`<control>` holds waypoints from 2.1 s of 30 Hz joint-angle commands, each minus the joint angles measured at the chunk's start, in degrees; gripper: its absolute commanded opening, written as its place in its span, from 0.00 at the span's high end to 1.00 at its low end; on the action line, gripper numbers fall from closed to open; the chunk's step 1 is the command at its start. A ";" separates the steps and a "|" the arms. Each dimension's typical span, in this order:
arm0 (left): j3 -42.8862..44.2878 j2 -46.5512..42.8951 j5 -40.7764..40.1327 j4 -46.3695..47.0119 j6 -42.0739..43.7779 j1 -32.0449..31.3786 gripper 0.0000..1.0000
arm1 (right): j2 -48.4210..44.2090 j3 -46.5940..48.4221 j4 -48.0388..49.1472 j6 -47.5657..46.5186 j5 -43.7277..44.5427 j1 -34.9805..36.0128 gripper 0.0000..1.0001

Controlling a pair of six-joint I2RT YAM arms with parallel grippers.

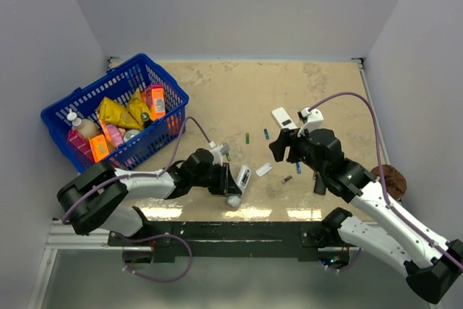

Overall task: Load the batteries into the remote control
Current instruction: Place the remote control at the center of the board.

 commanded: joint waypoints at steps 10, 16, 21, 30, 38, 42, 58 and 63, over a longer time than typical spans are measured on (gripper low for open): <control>1.93 2.99 -7.02 0.35 -7.15 -2.45 0.86 | -3.27 0.20 -4.07 -1.35 -2.31 -0.10 0.27; 1.92 4.39 -7.10 -1.40 -6.98 -2.54 0.80 | -1.78 0.29 -4.34 -1.18 -2.66 -0.18 0.28; 1.92 3.69 -7.98 -4.30 -5.93 -2.45 0.72 | -0.81 0.82 -4.77 -1.18 -2.84 -0.10 0.28; 4.12 0.44 -11.76 -14.67 -1.54 -2.45 0.46 | 3.84 1.87 -6.70 -0.74 -1.35 -0.18 0.28; 9.12 -6.58 -20.46 -28.64 4.53 -2.45 0.31 | 16.15 5.21 -10.66 -1.00 -0.47 -0.10 0.31; 13.34 -9.66 -24.94 -32.96 10.32 -2.45 0.19 | 21.50 7.23 -11.28 -1.62 -0.73 -0.18 0.38; 12.56 -25.57 -30.22 -24.71 34.41 -2.28 0.18 | 43.13 16.20 -14.35 -5.75 -2.67 -0.10 0.60; 10.54 -28.30 -29.34 -21.36 40.21 -2.19 0.18 | 47.35 17.43 -14.62 -6.10 -2.31 -0.10 0.65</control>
